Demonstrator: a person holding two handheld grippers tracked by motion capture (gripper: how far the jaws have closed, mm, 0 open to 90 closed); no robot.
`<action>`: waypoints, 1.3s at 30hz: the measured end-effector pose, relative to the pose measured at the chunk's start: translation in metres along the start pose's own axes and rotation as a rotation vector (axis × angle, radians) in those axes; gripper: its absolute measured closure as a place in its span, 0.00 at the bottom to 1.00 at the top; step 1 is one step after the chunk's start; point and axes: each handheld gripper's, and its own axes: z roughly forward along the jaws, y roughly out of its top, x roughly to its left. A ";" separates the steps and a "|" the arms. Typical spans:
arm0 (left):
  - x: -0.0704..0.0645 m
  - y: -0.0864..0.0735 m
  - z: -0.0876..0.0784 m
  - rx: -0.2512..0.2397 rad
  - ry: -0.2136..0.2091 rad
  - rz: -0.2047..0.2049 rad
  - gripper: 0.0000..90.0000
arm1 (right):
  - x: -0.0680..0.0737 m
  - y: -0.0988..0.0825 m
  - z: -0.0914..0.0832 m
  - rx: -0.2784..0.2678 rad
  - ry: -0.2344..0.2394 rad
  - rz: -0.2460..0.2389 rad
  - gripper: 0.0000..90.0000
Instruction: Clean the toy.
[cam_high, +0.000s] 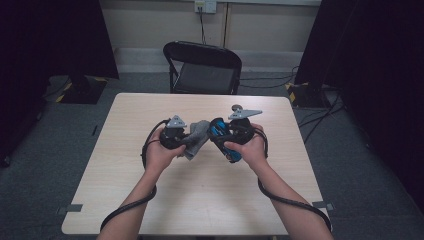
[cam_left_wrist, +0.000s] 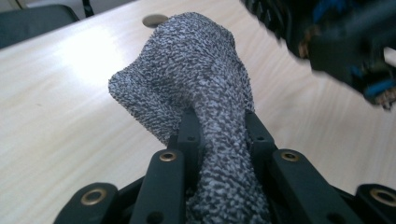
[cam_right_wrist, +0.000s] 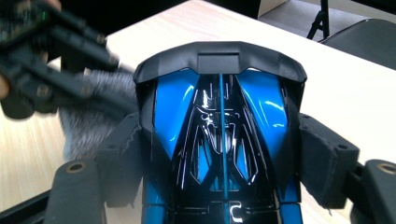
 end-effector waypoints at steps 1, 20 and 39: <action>0.000 0.001 0.000 -0.008 0.001 -0.006 0.82 | 0.001 -0.001 0.001 0.004 0.001 -0.006 0.29; -0.021 0.001 0.016 0.005 -0.067 0.043 0.82 | 0.002 -0.007 0.007 0.011 -0.037 -0.017 0.29; -0.032 -0.006 0.024 0.017 -0.117 0.024 0.82 | 0.006 -0.001 0.013 0.001 -0.056 -0.026 0.29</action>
